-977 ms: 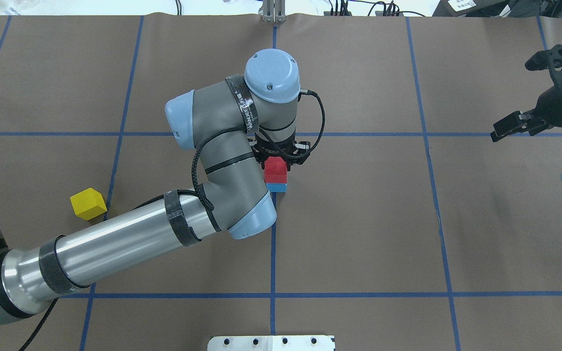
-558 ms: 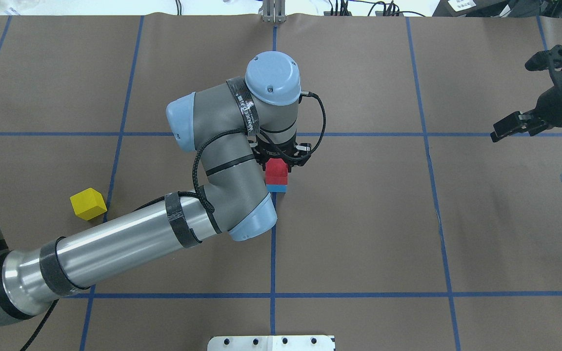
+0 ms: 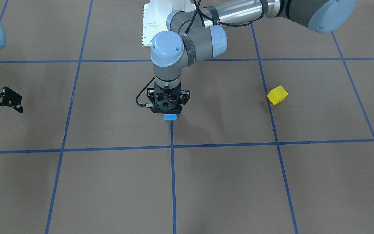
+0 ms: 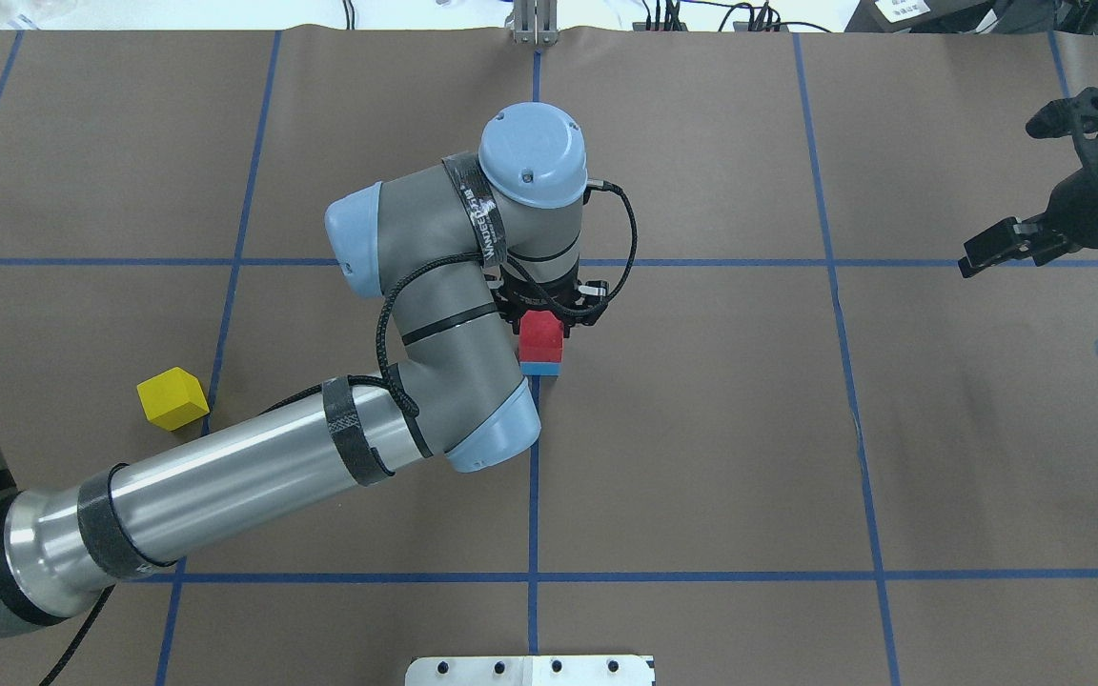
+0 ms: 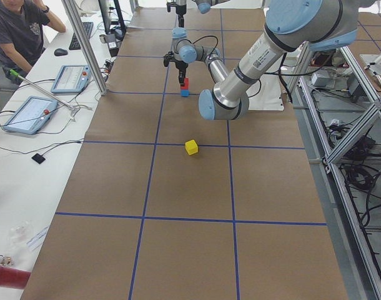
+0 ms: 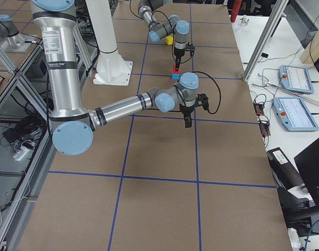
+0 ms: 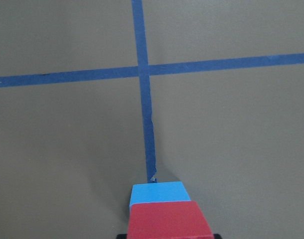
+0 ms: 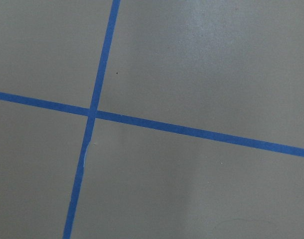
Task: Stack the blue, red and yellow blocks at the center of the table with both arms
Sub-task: 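Lower the red cube onto the blue cube and open the left gripper, then move the left gripper back to the yellow cube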
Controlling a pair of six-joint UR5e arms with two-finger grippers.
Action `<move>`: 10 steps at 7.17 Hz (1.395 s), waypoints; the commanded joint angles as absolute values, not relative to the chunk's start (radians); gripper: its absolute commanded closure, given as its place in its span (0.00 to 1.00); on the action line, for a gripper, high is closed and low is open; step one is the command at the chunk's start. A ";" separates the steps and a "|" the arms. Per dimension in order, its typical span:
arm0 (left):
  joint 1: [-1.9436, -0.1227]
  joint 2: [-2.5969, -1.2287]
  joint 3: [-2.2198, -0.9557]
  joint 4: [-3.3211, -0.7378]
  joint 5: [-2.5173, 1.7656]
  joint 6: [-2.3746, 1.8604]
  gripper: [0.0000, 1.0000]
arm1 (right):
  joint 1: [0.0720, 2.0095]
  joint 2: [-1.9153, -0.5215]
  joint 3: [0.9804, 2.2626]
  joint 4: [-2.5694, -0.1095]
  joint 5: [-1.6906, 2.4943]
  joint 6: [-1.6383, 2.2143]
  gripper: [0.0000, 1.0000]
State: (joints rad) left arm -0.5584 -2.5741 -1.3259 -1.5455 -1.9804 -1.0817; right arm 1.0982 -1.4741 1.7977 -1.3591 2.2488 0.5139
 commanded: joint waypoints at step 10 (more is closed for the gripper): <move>-0.638 -1.813 -2.100 -1.478 -1.982 -0.914 0.00 | 1.103 -1.473 1.789 -1.359 2.241 0.517 0.00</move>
